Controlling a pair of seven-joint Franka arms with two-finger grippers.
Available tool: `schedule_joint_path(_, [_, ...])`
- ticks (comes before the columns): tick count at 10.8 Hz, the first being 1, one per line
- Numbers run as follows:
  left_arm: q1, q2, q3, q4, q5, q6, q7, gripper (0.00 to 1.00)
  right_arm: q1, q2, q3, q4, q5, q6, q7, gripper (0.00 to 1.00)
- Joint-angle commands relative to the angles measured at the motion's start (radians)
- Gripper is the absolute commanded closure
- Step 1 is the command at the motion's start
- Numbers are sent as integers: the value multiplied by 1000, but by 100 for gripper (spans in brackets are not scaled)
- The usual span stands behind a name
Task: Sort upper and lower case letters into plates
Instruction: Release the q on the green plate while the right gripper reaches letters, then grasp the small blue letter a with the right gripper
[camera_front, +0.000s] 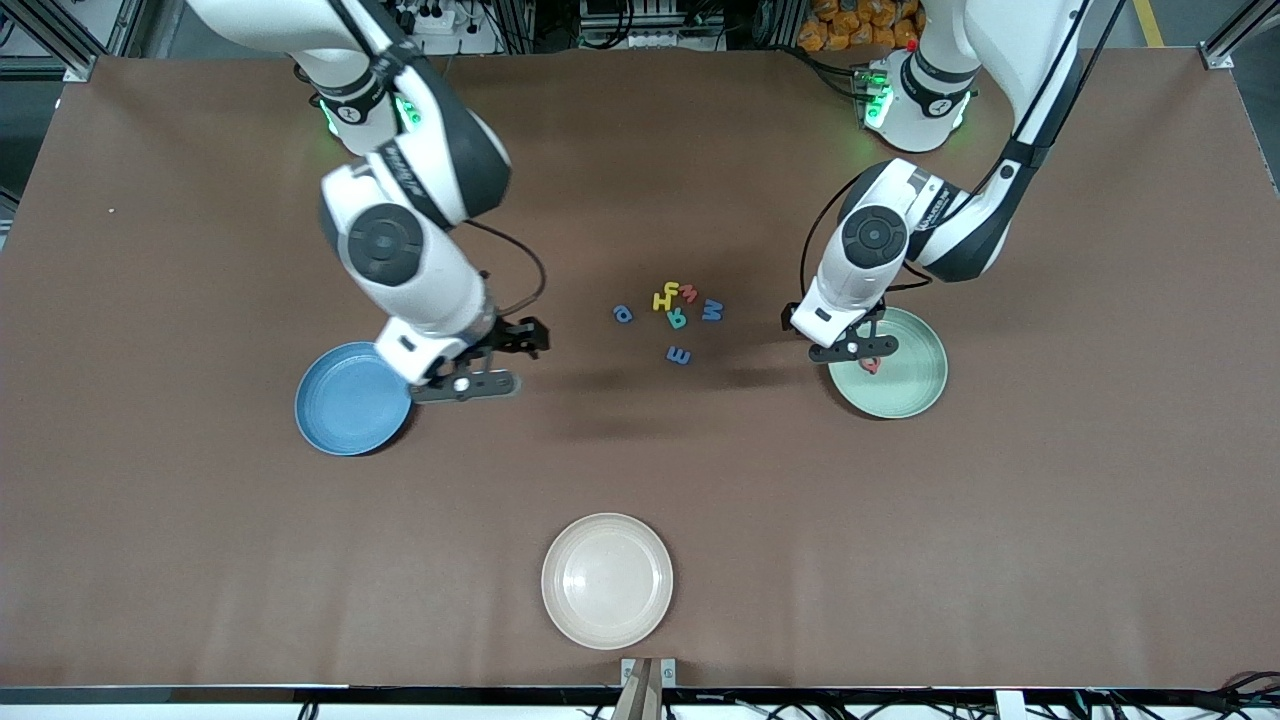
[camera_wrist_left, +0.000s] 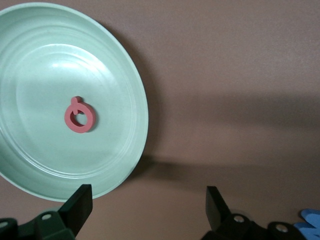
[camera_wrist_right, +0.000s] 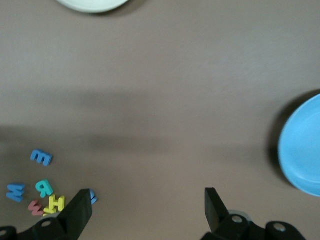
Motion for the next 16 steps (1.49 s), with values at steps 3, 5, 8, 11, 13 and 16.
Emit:
schedule_joint_path(3, [-1,12,-2,16,-26,-1,-2,0,41,21,82,-184,-25,275,-100,3])
schedule_joint_path(5, [-1,12,-2,16,-26,-3,-3,0,67,47,91,-205,-25,287,-178,14])
schedule_joint_path(8, [-1,12,-1,16,-26,-1,-3,0,116,101,92,-206,-38,316,-236,25])
schedule_joint_path(11, [-1,12,-2,18,-26,-3,-3,0,154,148,92,-208,-100,375,-230,28])
schedule_joint_path(13, [6,12,-2,21,-26,-3,-2,0,173,170,92,-209,-100,396,-222,31])
schedule_joint_path(16, [2,21,-2,28,-27,-1,-8,0,190,208,92,-217,-103,442,-219,32])
